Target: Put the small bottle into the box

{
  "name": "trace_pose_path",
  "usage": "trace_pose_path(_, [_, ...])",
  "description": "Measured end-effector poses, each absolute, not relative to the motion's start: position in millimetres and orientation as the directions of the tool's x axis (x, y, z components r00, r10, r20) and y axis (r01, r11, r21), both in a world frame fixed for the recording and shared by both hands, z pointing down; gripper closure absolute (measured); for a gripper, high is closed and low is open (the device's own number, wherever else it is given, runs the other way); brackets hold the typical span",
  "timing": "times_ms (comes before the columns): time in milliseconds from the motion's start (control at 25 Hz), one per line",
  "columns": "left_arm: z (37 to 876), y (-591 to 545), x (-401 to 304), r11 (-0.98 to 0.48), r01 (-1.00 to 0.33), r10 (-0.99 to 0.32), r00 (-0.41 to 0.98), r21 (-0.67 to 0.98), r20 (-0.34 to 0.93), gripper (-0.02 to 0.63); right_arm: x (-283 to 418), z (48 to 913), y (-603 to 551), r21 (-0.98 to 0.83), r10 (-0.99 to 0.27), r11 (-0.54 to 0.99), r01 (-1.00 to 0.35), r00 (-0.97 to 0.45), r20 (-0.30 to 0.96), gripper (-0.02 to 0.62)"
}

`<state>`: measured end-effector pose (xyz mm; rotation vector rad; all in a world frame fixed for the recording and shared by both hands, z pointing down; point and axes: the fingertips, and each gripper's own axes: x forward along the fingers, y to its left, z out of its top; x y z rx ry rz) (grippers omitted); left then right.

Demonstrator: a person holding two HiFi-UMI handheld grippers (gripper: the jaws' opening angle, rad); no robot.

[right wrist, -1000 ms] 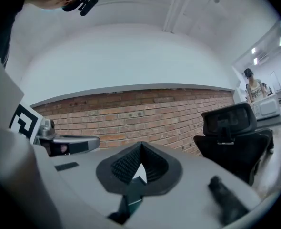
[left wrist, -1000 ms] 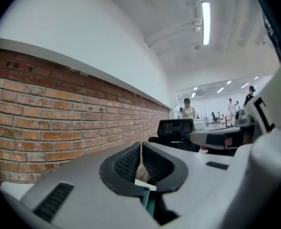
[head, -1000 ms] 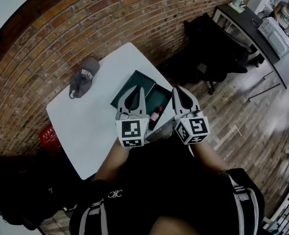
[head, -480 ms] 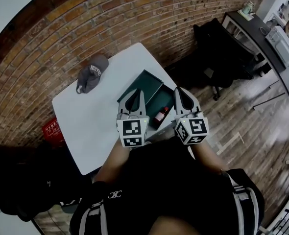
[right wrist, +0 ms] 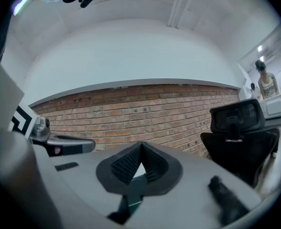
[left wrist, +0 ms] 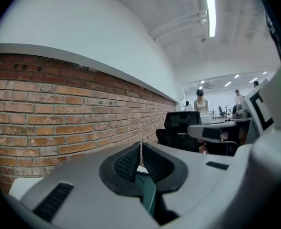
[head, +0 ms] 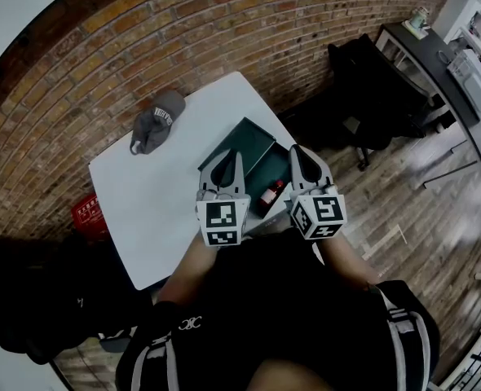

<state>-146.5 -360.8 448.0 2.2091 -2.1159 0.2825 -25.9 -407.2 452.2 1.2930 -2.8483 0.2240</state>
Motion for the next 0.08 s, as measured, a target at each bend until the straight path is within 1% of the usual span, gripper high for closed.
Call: trace_pose_path(80, [451.2, -362.2, -145.5, -0.054, -0.996, -0.981, 0.039, -0.076, 0.188, 0.583, -26.6, 453.8, -408.2, -0.125, -0.747, 0.651, -0.749, -0.661, 0.069, 0.569])
